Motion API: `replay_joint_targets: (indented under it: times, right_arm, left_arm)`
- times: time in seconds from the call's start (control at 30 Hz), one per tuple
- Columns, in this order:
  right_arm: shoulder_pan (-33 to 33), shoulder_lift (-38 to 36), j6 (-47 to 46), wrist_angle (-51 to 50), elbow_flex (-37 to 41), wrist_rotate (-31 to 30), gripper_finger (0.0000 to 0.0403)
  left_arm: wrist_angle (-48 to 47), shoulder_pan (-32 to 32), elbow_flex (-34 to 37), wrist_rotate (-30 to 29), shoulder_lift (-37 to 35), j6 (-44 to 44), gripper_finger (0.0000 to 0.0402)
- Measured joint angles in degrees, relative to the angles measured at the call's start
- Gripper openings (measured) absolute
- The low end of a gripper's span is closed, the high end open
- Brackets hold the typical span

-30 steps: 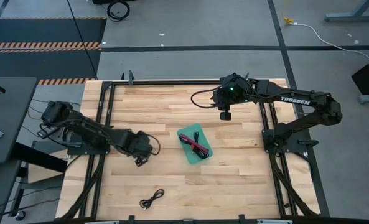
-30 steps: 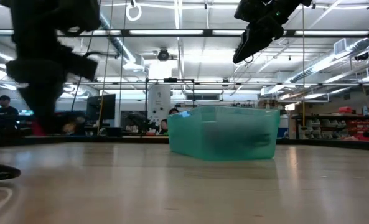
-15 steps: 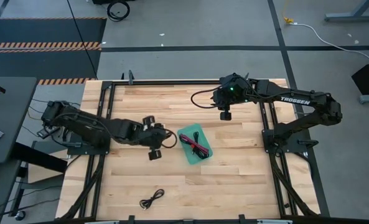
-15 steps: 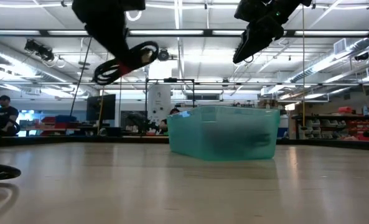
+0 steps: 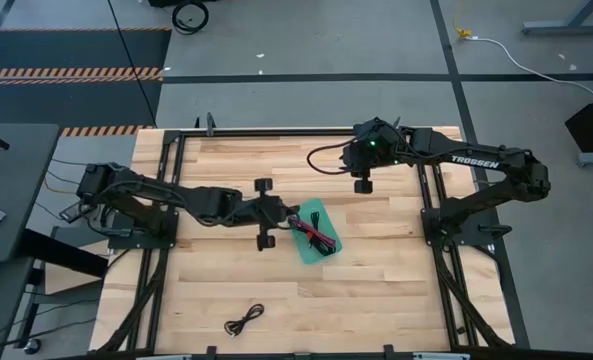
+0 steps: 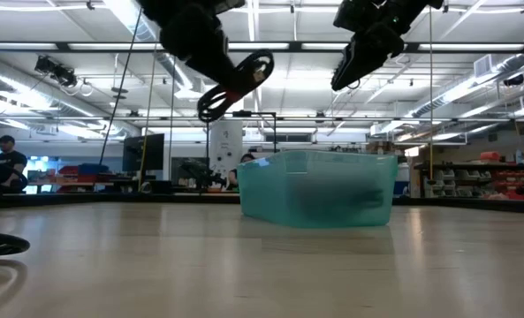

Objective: Pick and place USB-C Cables
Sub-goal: Put the top black charger cable into the green bin, then put the black charger cable into the green bin

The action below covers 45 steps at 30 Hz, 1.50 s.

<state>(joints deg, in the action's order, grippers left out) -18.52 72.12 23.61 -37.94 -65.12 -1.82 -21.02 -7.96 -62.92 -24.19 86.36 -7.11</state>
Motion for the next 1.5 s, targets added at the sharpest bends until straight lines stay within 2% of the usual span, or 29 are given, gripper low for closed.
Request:
replay_joint_targets:
  times: [0.2, 0.37, 0.53, 0.67, 0.87, 1.1, 1.33, 1.5]
  right_arm:
    - [0.0, 0.0, 0.1, -0.3, 0.0, -0.2, 0.0130]
    - [0.0, 0.0, 0.1, -0.8, 0.0, -0.2, 0.0130]
    - [0.0, 0.0, 0.1, -1.0, 0.0, -0.2, 0.0130]
    - [0.0, 0.0, 0.1, -1.0, 0.0, -0.2, 0.0130]
    - [0.0, 0.0, 0.1, -1.4, 0.0, -0.2, 0.0130]
    - [0.0, 0.0, 0.1, -2.2, 0.0, -0.2, 0.0130]
    - [0.0, 0.0, 0.1, -2.5, 0.0, -0.1, 0.0130]
    - [0.0, 0.0, 0.1, -2.6, 0.0, -0.1, 0.0130]
  left_arm:
    - [8.0, 1.2, 0.0, -0.5, 0.0, -4.6, 0.0082]
    - [9.9, 2.2, 0.0, 4.8, 1.3, -8.7, 0.0082]
    - [10.8, 3.1, 0.0, 10.8, 6.1, -16.6, 0.0082]
    - [15.1, 3.1, 0.0, 11.5, 9.2, -19.4, 0.0082]
    - [21.6, 2.6, 0.0, 16.0, 11.4, -23.7, 0.0082]
    - [23.1, 2.5, 0.0, 16.6, 14.1, -29.6, 0.0083]
    - [29.4, 3.4, 0.0, 11.3, 16.4, -29.9, 0.0152]
    - [28.6, 4.2, 0.0, 11.4, 16.4, -26.9, 0.0203]
